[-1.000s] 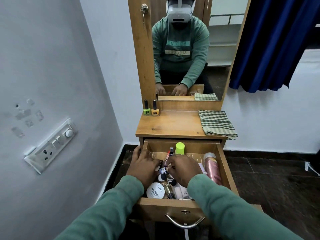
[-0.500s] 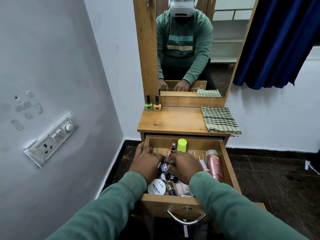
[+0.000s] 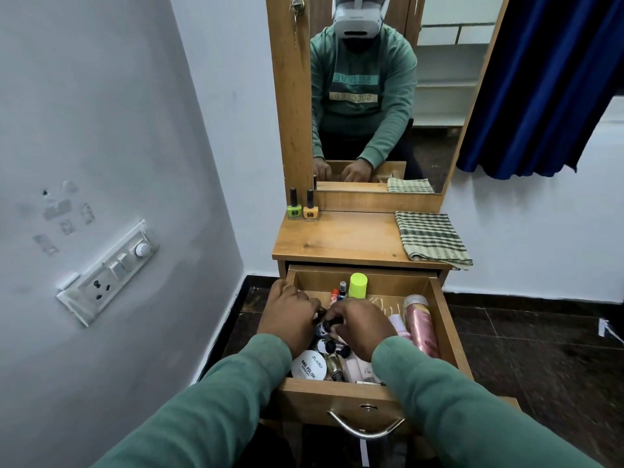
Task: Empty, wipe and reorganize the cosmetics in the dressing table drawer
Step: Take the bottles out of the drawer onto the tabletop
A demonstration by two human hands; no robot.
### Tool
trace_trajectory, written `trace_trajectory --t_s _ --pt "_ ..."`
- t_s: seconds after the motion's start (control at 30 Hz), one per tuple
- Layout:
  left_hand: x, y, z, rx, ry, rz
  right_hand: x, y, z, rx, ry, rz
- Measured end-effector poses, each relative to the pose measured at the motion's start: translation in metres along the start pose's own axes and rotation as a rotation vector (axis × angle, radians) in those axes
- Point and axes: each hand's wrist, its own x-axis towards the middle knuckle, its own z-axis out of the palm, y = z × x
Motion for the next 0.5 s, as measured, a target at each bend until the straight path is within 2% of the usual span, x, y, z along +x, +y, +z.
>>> trace_trajectory --t_s 0.1,0.33,0.5 --pt "-0.001 -0.003 -0.008 -0.078 0.076 -0.064 0.0 -0.005 -0.007 0.081 0.052 -0.015" --pt "0.006 -0.017 -0.05 -0.459 0.417 -0.192 0.014 -0.03 -0.055 0.432 0.125 0.004" --pt "0.049 -0.043 -0.082 -0.69 0.432 -0.273 0.055 -0.05 -0.098 0.474 0.234 -0.008"
